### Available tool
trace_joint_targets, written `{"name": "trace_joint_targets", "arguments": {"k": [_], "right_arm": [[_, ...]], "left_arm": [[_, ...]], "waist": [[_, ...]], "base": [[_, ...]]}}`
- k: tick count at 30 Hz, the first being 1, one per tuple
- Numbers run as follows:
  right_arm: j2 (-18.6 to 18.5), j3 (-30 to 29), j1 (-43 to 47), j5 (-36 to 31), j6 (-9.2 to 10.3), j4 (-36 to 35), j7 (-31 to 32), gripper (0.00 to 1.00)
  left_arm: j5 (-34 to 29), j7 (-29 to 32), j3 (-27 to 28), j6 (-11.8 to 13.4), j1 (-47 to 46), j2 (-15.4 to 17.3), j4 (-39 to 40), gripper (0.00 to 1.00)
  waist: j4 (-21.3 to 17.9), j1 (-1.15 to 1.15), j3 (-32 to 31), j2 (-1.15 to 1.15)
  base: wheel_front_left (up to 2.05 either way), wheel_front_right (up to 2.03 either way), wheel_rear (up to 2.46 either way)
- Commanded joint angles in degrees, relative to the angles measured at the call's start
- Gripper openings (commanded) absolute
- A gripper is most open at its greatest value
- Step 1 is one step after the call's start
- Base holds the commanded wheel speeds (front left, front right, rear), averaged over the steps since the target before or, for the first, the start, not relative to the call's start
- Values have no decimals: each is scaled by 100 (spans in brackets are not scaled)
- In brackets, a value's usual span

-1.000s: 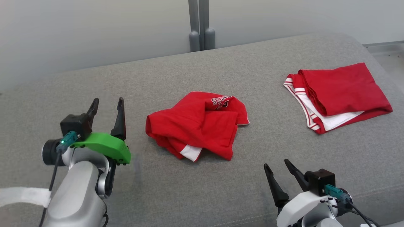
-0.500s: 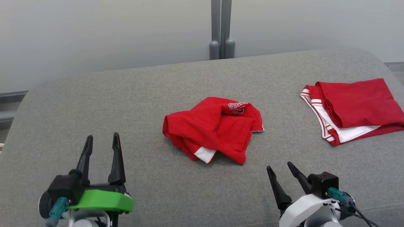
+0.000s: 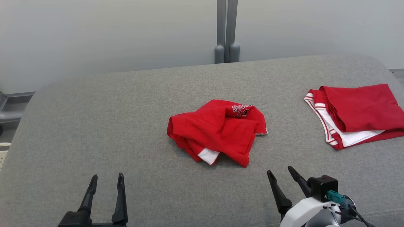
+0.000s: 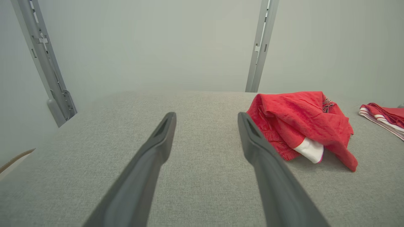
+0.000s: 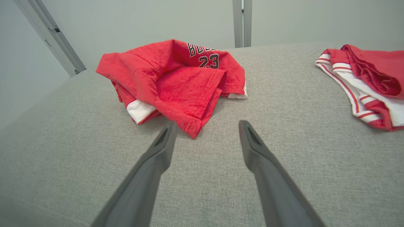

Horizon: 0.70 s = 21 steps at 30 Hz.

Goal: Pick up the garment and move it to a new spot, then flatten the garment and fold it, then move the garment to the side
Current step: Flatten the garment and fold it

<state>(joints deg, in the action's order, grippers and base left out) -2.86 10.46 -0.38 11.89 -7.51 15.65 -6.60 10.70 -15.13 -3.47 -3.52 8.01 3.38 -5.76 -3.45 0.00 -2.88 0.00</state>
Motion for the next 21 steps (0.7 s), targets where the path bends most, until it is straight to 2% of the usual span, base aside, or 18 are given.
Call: {"name": "trace_joint_targets", "arguments": {"k": [1, 6, 10, 15, 21], "right_arm": [[-7, -15, 62, -57, 6, -7, 17, 100], [-6, -68, 91, -155, 5, 23, 114, 100], [-17, -42, -212, -372, 5, 228, 382, 100], [-69, 78, -829, -731, 6, 925, 889, 100], [-42, 149, -1546, -814, 6, 1955, 1048, 100]], "left_arm": [[-39, 0, 42, -23, 98, -2, 50, 100], [-73, 0, 76, -44, 307, -25, 136, 100], [-105, 0, 59, -59, 347, -34, 154, 100], [-115, 0, 0, -100, 233, -41, 104, 100], [-126, 0, -135, -140, 109, -43, 22, 100]], "waist": [[16, 0, -8, 0], [123, 0, -66, 0], [216, 0, -87, 0], [380, 0, -45, 0], [642, 0, 70, 0]], "base": [[0, 0, 0], [0, 0, 0], [0, 0, 0], [0, 0, 0], [0, 0, 0]]}}
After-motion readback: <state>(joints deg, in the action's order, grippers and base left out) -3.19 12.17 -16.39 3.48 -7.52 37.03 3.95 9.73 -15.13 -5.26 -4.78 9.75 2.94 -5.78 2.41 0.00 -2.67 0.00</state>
